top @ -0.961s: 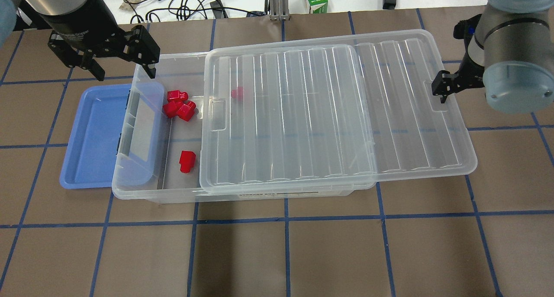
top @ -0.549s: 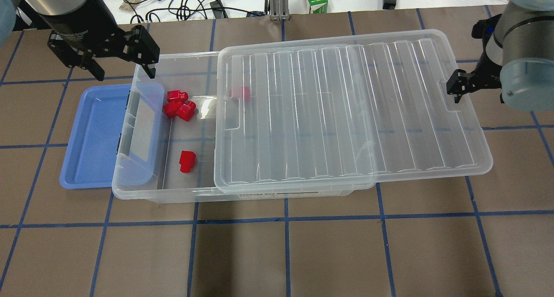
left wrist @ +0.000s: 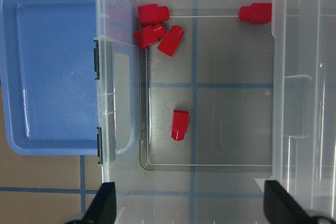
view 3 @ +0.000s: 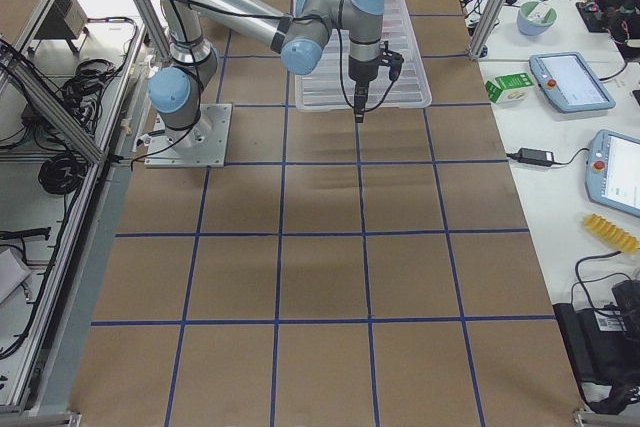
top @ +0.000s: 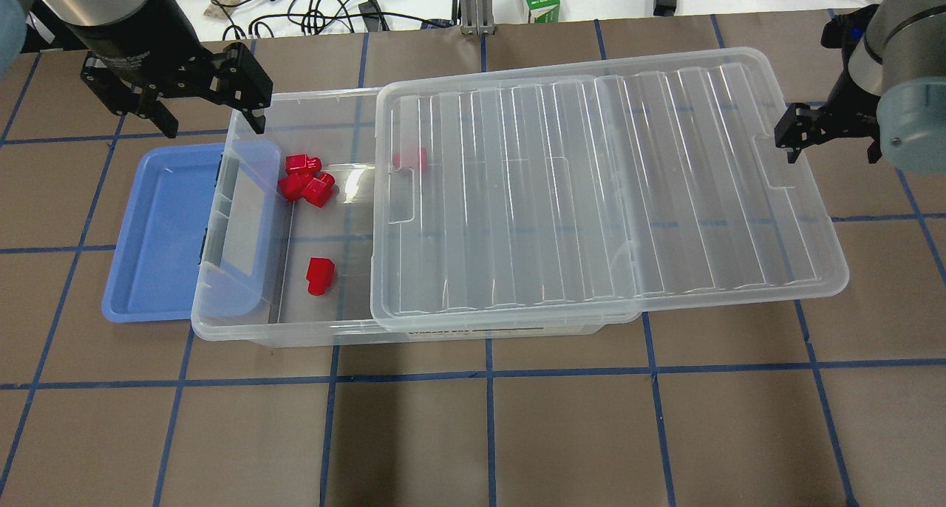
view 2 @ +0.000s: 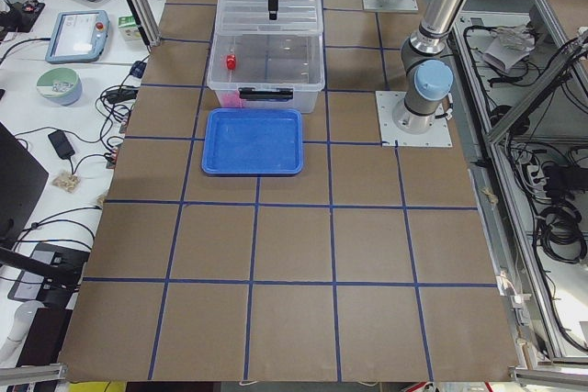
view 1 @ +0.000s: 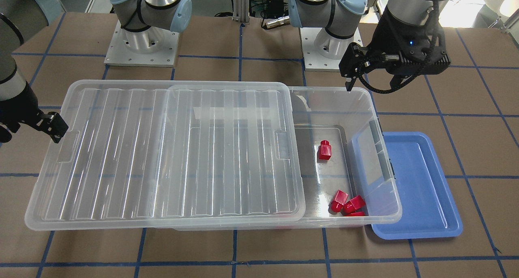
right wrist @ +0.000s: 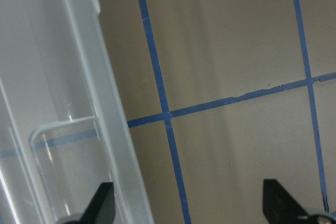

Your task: Place red block in blue tray from box

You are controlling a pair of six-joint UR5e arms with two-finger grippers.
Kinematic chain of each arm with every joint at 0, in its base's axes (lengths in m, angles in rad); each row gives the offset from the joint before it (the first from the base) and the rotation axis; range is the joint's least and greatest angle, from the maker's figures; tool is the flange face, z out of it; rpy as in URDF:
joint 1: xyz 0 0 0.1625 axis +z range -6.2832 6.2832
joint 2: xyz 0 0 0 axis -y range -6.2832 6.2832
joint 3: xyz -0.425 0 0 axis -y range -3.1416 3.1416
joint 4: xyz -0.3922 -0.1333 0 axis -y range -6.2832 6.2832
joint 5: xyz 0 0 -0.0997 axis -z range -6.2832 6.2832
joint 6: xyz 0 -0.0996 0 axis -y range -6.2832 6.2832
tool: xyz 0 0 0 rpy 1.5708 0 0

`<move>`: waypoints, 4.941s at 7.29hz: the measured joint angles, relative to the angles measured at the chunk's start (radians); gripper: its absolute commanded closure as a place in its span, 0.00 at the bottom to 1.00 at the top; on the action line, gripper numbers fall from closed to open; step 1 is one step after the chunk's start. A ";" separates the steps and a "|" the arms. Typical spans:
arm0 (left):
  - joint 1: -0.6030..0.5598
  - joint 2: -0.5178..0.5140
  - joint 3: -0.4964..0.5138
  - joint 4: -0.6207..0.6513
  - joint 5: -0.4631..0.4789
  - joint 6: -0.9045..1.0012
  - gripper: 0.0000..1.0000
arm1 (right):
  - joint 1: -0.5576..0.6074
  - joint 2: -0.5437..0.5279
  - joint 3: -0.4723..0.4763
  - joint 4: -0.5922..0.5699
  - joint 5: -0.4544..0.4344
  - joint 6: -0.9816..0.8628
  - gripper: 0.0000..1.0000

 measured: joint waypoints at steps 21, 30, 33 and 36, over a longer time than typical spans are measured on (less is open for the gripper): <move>-0.003 -0.197 -0.543 0.610 0.002 0.094 0.00 | 0.309 -0.112 -0.261 0.407 0.156 0.200 0.00; 0.002 -0.268 -0.577 0.780 0.009 0.104 1.00 | 0.308 -0.116 -0.255 0.408 0.157 0.200 0.00; -0.003 -0.204 -0.445 0.616 0.005 0.104 1.00 | 0.308 -0.117 -0.253 0.407 0.160 0.201 0.00; 0.022 -0.127 -0.252 0.306 0.013 0.113 1.00 | 0.308 -0.116 -0.253 0.407 0.159 0.201 0.00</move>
